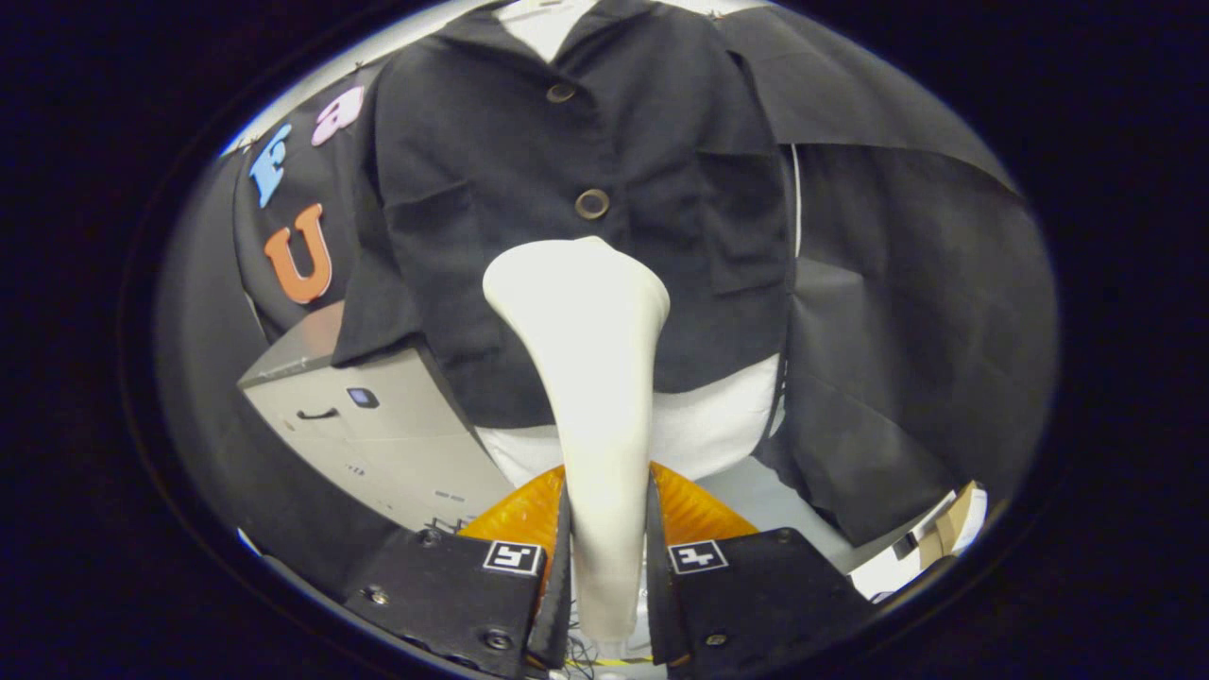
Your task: Iron the clothes twice with a garment steamer, once on the left side and once on the right side.
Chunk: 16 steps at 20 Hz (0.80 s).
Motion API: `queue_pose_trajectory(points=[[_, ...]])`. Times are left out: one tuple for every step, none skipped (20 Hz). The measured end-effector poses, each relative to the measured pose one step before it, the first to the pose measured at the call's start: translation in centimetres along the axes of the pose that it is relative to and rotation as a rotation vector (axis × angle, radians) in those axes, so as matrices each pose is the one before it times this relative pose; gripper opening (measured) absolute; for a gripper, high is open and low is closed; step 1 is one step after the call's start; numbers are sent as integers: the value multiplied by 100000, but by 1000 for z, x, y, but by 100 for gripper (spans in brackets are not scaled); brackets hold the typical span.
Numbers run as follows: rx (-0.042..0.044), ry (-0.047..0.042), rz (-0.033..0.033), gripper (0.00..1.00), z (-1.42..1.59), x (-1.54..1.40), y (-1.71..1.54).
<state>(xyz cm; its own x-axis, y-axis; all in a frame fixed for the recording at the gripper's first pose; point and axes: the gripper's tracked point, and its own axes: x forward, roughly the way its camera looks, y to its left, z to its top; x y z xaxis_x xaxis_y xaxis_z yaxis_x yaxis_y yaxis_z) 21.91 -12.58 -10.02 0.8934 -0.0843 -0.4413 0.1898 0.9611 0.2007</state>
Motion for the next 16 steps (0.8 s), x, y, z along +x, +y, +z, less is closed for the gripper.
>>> queue_pose_trajectory(points=[[1490, -1930, -137, 36, 906, -823, -929], [1444, -2475, -443, 36, 1319, -1015, -1079], [1079, -2595, -593, 36, 1333, -988, -1093], [826, -2508, -554, 36, 1506, -840, -1096], [1107, -2758, -367, 36, 1621, -765, -798], [343, -2413, -364, 36, 1615, -665, -787], [987, -2901, -313, 36, 1763, -581, -633], [33, -2297, -122, 36, 1688, -263, -378], [399, -2928, -10, 36, 1987, -400, -542], [215, -2301, 176, 36, 1657, -95, -131], [-188, -2464, -54, 36, 1860, -49, -213], [-112, -2339, 170, 36, 1686, 73, 112], [226, -2136, 463, 36, 1470, 185, 185], [-489, -2004, 583, 36, 1527, 193, 194], [-235, -1432, 600, 36, 1248, 236, 303], [-125, -1791, 876, 36, 1345, 423, 657]])
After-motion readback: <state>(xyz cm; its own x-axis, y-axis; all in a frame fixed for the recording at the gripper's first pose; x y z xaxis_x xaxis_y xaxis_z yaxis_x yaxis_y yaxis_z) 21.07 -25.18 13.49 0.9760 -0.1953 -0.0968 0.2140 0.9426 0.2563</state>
